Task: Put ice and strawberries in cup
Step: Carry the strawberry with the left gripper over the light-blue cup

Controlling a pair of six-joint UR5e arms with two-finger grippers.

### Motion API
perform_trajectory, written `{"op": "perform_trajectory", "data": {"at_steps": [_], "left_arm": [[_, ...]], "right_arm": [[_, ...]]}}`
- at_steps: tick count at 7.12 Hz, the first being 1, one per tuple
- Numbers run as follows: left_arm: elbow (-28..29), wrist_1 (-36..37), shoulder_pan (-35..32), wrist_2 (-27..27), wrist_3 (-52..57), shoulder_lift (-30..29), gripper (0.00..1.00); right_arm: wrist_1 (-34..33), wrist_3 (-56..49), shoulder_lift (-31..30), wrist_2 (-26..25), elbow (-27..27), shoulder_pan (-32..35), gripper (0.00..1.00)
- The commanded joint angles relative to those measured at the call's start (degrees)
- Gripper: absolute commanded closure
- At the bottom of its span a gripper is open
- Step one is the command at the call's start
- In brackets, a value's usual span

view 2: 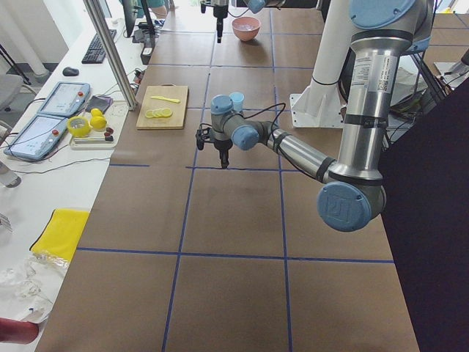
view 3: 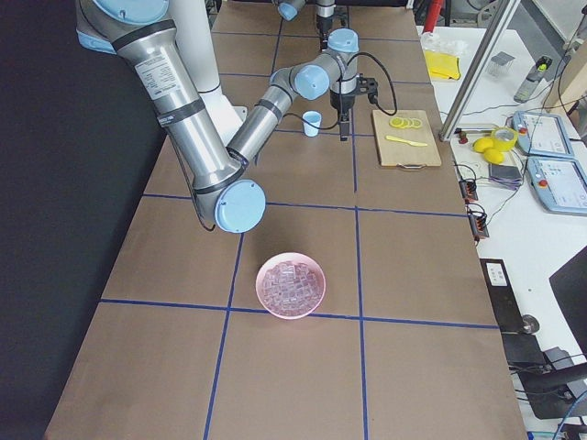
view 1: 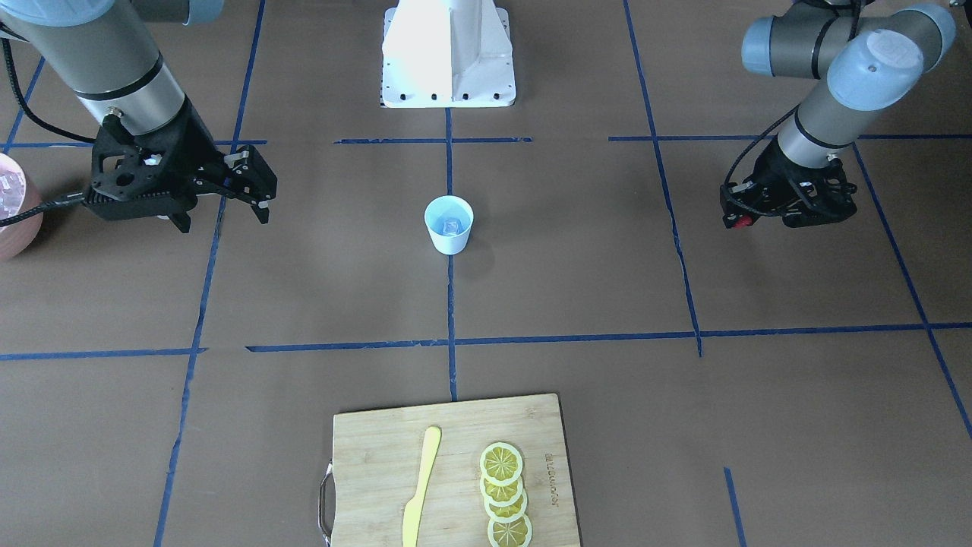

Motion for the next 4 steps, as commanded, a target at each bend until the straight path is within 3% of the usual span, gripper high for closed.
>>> {"op": "perform_trajectory", "data": {"at_steps": [1,3,4], "left_arm": [[-1.6,15.5,0.8,-0.1,-1.1,-14.8,0.99],[-1.0,16.2,8.5,1.3,-10.2,-22.3,0.99],[-0.4,15.9,13.2,5.7,-14.2,-25.2,0.99]], "right_arm": [[-0.1,-9.6,-5.1,4.2,0.5,6.3,0.01],[-0.1,-22.3,-11.1,8.4,-0.5,14.2,0.01],[-0.1,-26.3,-13.3,9.2,-1.1,16.9,0.01]]}}
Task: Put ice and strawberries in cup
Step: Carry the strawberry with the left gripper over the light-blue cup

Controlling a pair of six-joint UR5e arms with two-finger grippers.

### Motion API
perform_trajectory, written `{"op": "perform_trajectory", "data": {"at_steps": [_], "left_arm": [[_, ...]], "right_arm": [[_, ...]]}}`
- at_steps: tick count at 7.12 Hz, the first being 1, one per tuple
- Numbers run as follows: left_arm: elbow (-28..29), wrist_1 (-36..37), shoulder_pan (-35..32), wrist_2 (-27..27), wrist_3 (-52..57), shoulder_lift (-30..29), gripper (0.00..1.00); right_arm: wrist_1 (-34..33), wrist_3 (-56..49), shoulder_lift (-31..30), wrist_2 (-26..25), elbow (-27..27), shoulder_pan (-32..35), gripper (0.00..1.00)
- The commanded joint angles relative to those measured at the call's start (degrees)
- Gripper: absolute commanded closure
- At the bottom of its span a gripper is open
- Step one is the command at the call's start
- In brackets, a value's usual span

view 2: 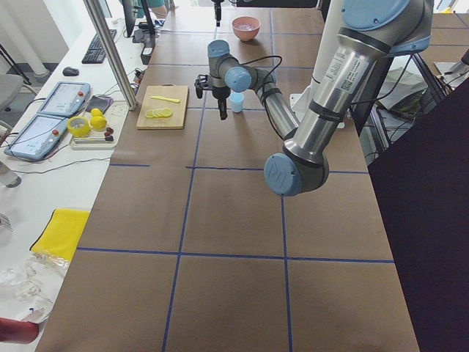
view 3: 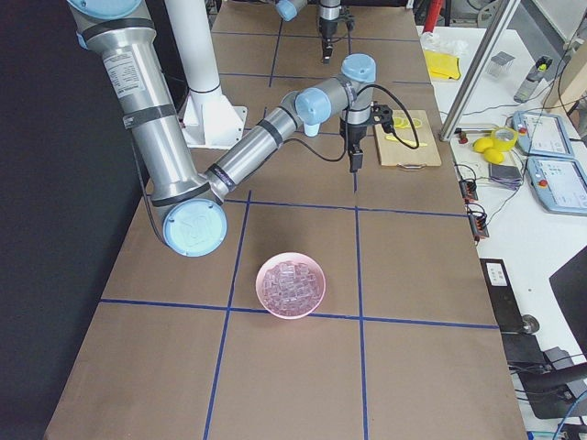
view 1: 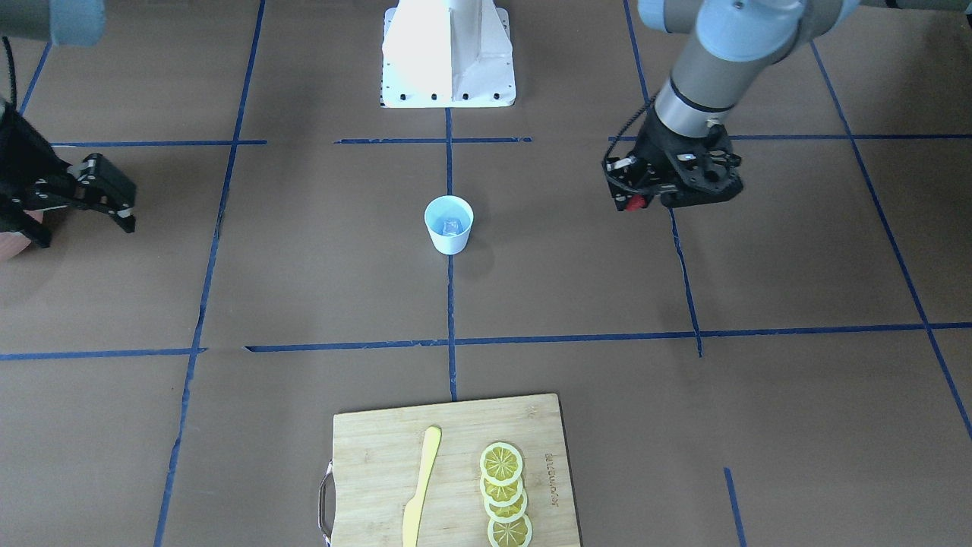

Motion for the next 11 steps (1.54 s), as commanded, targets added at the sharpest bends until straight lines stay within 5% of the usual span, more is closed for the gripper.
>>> {"op": "perform_trajectory", "data": {"at_steps": [1,4,9,10,11], "left_arm": [[4.1,0.1,9.2,6.6,-7.7,-8.9,0.99],[13.1,-2.2,12.3,9.2,-9.9,-16.2,0.99],[21.6,-8.4,13.4,10.5,-10.2,-19.6,0.96],[21.6,-8.5,13.4,10.4,-10.2,-19.8,0.82],[21.6,-8.5,13.4,10.4,-9.6,-19.8,0.01]], "right_arm": [[0.4,-9.3,-5.2,3.1,-1.2,5.7,0.01],[14.9,-14.8,-13.4,8.7,-8.3,11.8,0.01],[16.8,-20.5,-14.3,10.4,-13.6,16.2,0.01],[16.8,-20.5,-14.3,10.4,-13.8,16.2,0.01],[16.8,-20.6,-14.3,10.4,-14.0,16.3,0.01]]}}
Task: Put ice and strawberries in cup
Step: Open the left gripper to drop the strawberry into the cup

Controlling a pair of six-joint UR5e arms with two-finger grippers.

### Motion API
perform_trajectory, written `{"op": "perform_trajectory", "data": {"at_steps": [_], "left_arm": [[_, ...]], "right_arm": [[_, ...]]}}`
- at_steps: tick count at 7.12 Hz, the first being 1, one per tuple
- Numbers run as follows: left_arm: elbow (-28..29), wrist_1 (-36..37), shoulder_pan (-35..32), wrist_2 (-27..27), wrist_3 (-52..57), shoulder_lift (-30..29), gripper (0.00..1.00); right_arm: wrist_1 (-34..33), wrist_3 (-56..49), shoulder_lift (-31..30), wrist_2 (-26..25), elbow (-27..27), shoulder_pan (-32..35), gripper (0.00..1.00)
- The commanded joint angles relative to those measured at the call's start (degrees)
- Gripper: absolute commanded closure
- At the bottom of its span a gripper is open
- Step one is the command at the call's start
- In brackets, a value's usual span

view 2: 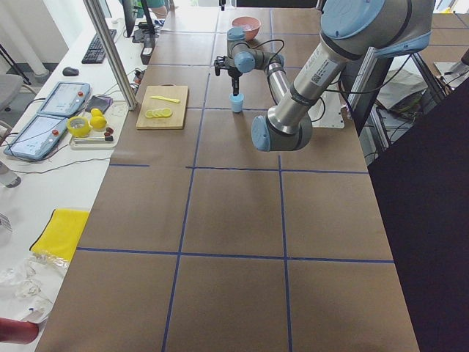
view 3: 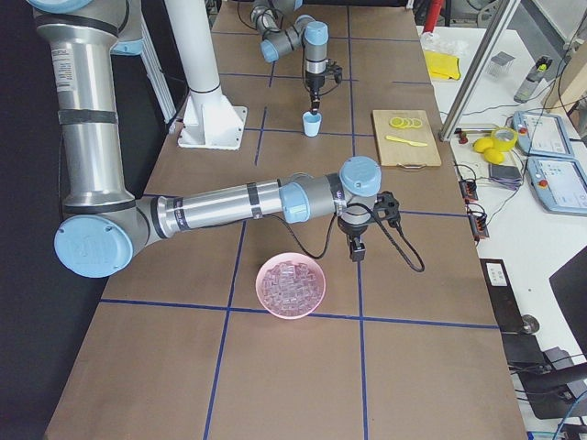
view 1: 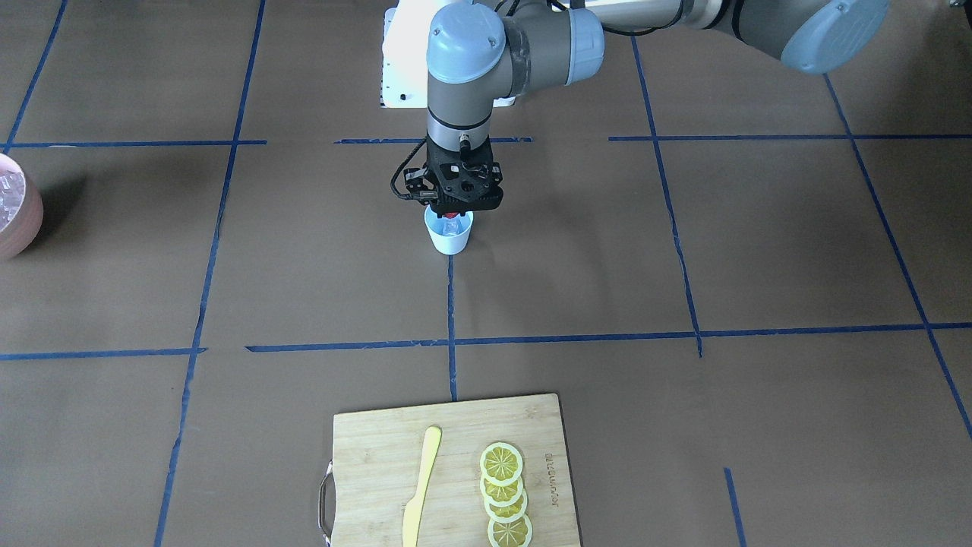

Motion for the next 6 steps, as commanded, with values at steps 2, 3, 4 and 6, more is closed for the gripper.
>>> {"op": "perform_trajectory", "data": {"at_steps": [2,3,4,6], "left_arm": [[-0.4,0.0,0.0,0.1,0.3,0.0,0.00],[-0.6,0.2,0.0,0.1,0.4,0.1,0.00],[-1.2,0.9,-0.3,0.1,0.6,0.1,0.00],[-5.4,7.4,-3.6,-0.2,7.5,1.8,0.00]], "right_arm": [[0.2,-0.3,0.0,-0.2,-0.2,0.3,0.01],[0.6,-0.4,0.1,-0.4,-0.2,0.5,0.01],[1.3,0.1,-0.1,-0.9,-0.8,0.5,0.01],[1.4,0.6,-0.4,-0.6,-2.2,2.4,0.01]]}}
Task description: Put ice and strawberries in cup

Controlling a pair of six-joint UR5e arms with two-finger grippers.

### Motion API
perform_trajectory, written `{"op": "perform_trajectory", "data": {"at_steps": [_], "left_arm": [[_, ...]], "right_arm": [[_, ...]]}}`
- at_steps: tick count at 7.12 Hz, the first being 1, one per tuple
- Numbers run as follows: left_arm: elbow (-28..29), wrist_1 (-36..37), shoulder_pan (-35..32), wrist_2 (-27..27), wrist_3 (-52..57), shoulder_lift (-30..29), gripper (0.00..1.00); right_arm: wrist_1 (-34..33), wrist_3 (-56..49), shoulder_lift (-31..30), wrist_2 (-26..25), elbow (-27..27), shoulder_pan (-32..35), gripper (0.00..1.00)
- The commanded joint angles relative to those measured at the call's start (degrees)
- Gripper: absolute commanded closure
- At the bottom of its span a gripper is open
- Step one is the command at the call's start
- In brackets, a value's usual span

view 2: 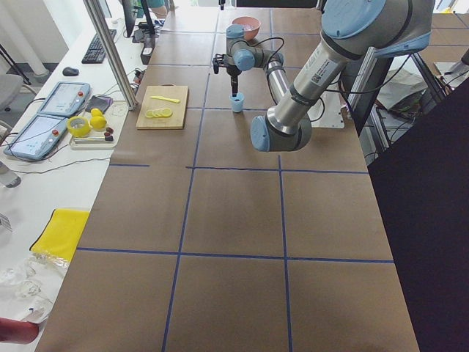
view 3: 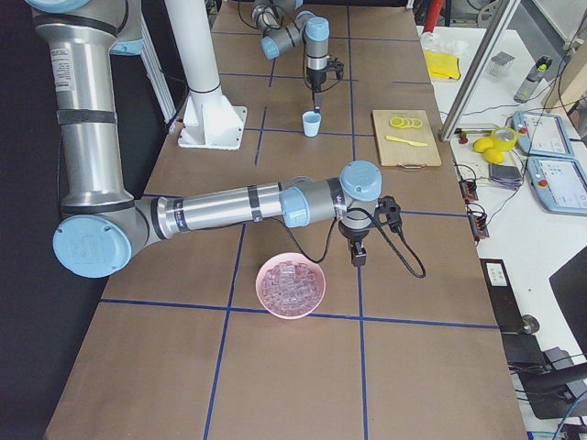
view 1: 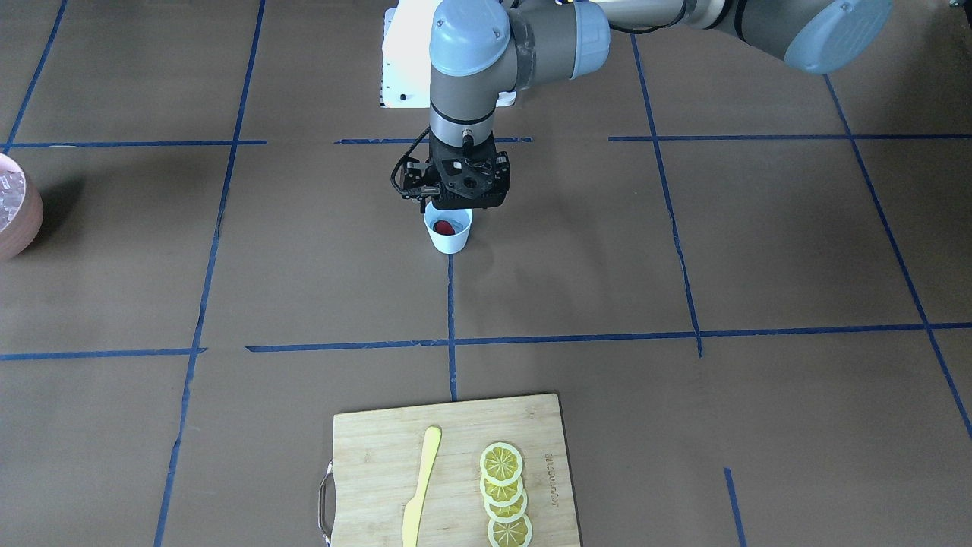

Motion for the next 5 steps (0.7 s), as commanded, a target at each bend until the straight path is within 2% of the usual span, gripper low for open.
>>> {"op": "perform_trajectory", "data": {"at_steps": [1,2,3,5], "left_arm": [[-6.6,7.9,-4.0,-0.2,9.5,3.9,0.00],[-11.2,8.8,-6.1,-0.4,13.4,8.4,0.00],[-13.7,9.2,-9.2,-3.4,17.7,12.1,0.00],[-14.0,9.2,-16.7,-7.8,28.1,16.4,0.00]], "right_arm": [[0.2,-0.4,-2.7,-0.1,-0.8,2.3,0.01],[0.2,-0.6,-3.9,-1.6,-1.4,2.6,0.01],[0.2,-0.8,-4.0,-1.8,-2.8,4.0,0.01],[0.1,-0.8,-4.6,-1.5,-3.6,4.7,0.01]]}}
